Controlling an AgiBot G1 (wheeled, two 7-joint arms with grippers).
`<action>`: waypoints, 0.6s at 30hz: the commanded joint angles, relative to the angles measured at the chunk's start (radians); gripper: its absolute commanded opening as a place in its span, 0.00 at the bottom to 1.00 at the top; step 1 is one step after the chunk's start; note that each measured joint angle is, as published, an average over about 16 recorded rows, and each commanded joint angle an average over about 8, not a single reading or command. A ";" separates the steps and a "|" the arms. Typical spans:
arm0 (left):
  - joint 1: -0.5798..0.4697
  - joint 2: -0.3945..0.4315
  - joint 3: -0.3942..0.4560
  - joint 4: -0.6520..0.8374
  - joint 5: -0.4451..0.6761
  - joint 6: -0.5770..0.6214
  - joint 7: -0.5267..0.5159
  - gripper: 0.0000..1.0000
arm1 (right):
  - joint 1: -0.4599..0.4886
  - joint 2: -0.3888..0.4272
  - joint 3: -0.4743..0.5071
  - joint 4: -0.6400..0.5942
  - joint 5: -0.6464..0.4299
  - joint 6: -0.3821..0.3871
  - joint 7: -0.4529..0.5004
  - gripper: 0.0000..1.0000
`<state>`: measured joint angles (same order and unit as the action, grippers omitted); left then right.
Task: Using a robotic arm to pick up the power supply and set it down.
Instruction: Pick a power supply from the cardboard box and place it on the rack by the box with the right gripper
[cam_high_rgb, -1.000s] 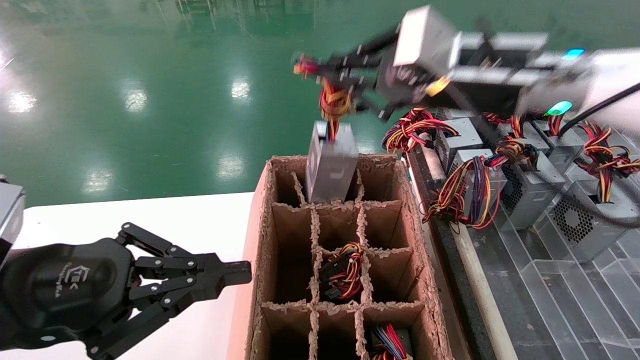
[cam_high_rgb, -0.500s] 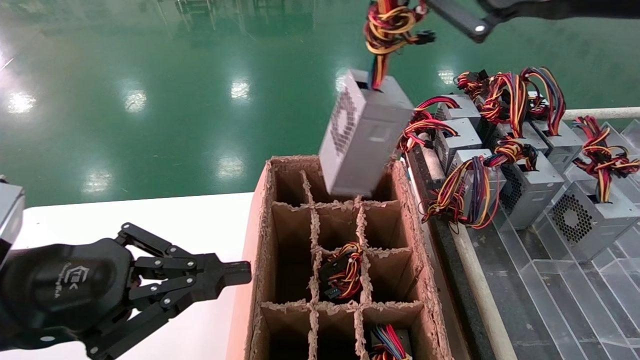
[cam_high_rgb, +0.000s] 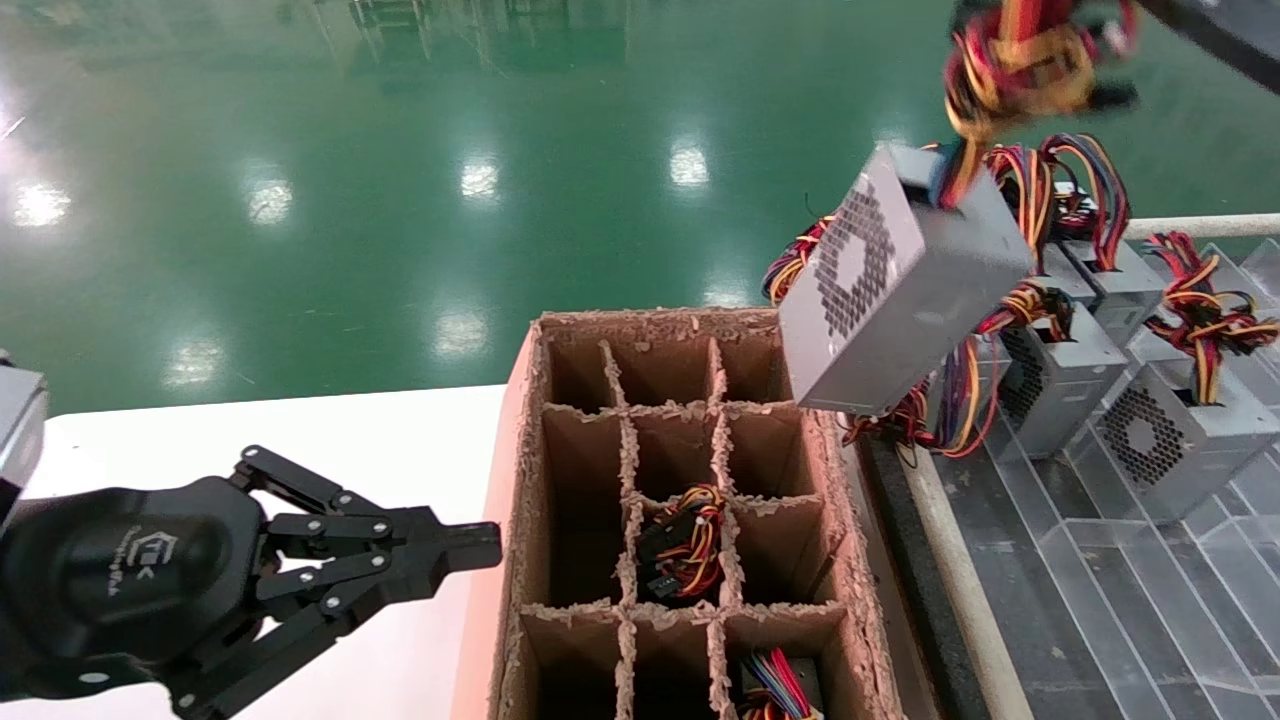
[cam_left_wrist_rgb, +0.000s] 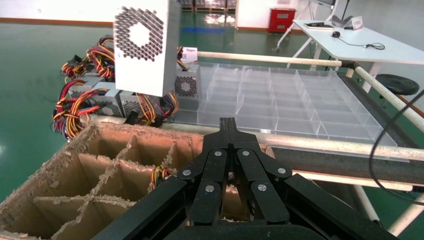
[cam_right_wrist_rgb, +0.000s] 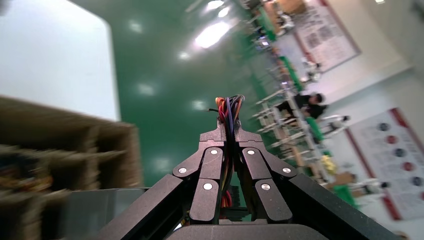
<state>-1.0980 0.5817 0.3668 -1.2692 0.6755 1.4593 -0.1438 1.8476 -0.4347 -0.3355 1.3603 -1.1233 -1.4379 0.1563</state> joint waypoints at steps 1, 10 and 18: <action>0.000 0.000 0.000 0.000 0.000 0.000 0.000 0.00 | 0.018 0.039 0.011 -0.001 0.031 -0.053 0.010 0.00; 0.000 0.000 0.000 0.000 0.000 0.000 0.000 0.00 | -0.011 0.201 -0.040 -0.003 0.001 -0.113 0.042 0.00; 0.000 0.000 0.000 0.000 0.000 0.000 0.000 0.00 | -0.079 0.257 -0.105 -0.004 -0.062 -0.070 0.032 0.00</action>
<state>-1.0980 0.5816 0.3670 -1.2692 0.6754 1.4592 -0.1438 1.7725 -0.1923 -0.4368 1.3562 -1.1874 -1.5018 0.1874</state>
